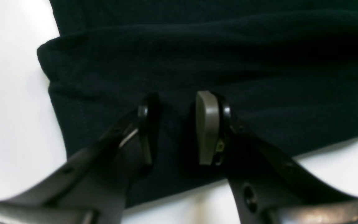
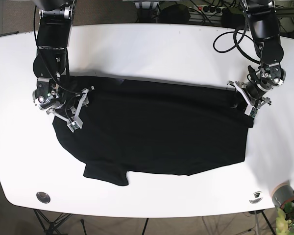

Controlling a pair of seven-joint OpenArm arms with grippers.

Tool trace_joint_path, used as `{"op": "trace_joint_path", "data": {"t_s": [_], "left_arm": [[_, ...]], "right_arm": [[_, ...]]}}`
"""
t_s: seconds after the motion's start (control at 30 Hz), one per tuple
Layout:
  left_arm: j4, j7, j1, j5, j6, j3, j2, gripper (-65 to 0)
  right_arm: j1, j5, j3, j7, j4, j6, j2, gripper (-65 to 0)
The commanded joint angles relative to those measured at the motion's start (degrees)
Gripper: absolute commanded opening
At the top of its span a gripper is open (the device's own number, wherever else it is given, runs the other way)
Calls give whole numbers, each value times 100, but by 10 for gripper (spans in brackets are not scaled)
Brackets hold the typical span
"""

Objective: Fold the T-shirt properly
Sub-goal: 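Release and regrasp the shirt edge with the right gripper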

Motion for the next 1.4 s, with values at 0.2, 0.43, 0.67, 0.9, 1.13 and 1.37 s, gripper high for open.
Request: {"op": "trace_joint_path", "data": {"t_s": [0.2, 0.43, 0.67, 0.9, 1.13, 1.37], "left_arm": [[29, 120, -40, 124, 34, -26, -87, -478], [29, 120, -48, 124, 34, -17, -87, -478], [29, 120, -48, 124, 34, -17, -96, -478], [29, 120, -48, 124, 34, -17, -96, -478], [29, 120, -48, 133, 34, -17, -96, -478], [29, 120, -48, 133, 34, -17, -96, -478]], "right_arm": [[96, 39, 30, 90, 88, 11, 45, -625], [114, 39, 593, 90, 502, 11, 54, -629], [184, 39, 953, 90, 677, 11, 62, -629], [246, 171, 1314, 99, 739, 82, -25, -628], [210, 496, 1270, 64, 739, 126, -43, -361], [193, 532, 830, 90, 440, 135, -69, -170]]}}
